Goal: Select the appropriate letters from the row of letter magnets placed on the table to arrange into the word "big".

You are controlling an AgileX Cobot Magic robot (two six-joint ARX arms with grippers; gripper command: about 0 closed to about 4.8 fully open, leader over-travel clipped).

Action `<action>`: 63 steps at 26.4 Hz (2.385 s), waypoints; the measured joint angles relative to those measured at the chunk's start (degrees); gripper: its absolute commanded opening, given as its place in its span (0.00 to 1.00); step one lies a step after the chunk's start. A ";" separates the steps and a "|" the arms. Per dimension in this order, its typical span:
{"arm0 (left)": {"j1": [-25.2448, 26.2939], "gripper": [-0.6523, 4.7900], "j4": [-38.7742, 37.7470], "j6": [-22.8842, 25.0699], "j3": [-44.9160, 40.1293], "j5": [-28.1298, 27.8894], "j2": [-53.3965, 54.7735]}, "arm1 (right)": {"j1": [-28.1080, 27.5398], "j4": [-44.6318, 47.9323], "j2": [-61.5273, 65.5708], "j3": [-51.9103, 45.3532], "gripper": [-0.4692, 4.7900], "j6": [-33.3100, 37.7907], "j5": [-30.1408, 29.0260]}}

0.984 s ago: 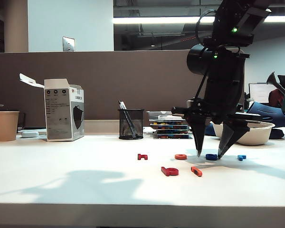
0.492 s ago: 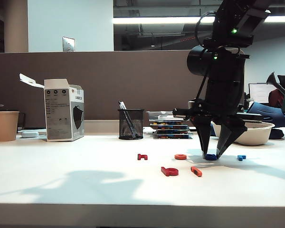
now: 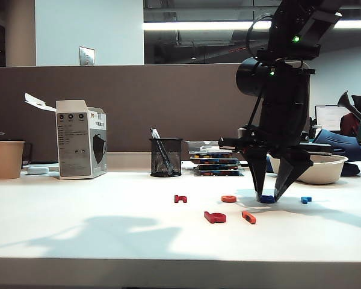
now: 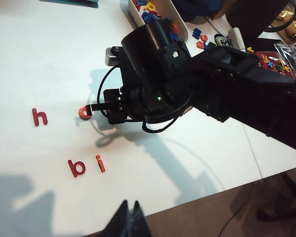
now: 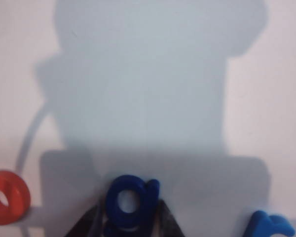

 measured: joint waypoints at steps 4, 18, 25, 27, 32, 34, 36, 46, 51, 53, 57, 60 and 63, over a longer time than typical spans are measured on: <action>0.00 0.11 0.00 0.00 0.00 0.00 0.00 | -0.02 -0.22 0.00 0.02 0.28 -0.02 0.11; 0.00 0.11 0.00 0.00 0.00 0.00 0.00 | -0.04 -0.28 0.00 0.04 0.25 -0.04 0.13; 0.00 0.11 0.00 0.00 0.00 0.00 0.00 | -0.04 -0.50 -0.02 0.07 0.25 -0.04 0.09; 0.00 0.11 0.00 0.00 0.00 0.00 0.00 | -0.04 -0.85 -0.07 0.09 0.25 -0.04 0.09; 0.00 0.11 0.00 0.00 0.00 0.00 0.00 | -0.04 -3.45 -0.87 -0.17 0.27 -0.02 -0.20; 0.00 0.11 0.00 0.00 0.00 0.00 0.00 | -0.04 -4.44 -1.31 -0.37 0.28 -0.02 -0.22; 0.00 0.11 0.00 0.00 0.00 0.00 0.00 | -0.04 -5.49 -2.34 -0.61 0.28 -0.02 -0.24; 0.00 0.11 0.00 0.00 0.00 0.00 0.00 | 0.17 -9.75 -7.78 -0.46 0.28 -0.02 -0.24; 0.00 0.11 0.00 0.00 0.02 0.00 0.00 | 0.79 -13.14 -7.76 -0.81 0.28 -0.02 -0.26; 0.00 0.11 0.00 0.00 0.00 0.00 0.00 | 1.14 -13.46 -7.76 -0.81 0.29 -0.02 -0.39; 0.00 0.11 0.00 0.00 0.02 0.00 0.00 | 2.45 -13.77 -7.76 -0.81 0.30 0.00 -0.35; 0.00 0.11 0.00 0.00 0.02 0.00 0.00 | 3.76 -14.01 -7.76 -0.81 0.30 -0.02 -0.35; 0.00 0.11 0.00 0.00 0.02 0.00 0.00 | 5.14 -14.19 -7.76 -0.81 0.30 -0.02 -0.35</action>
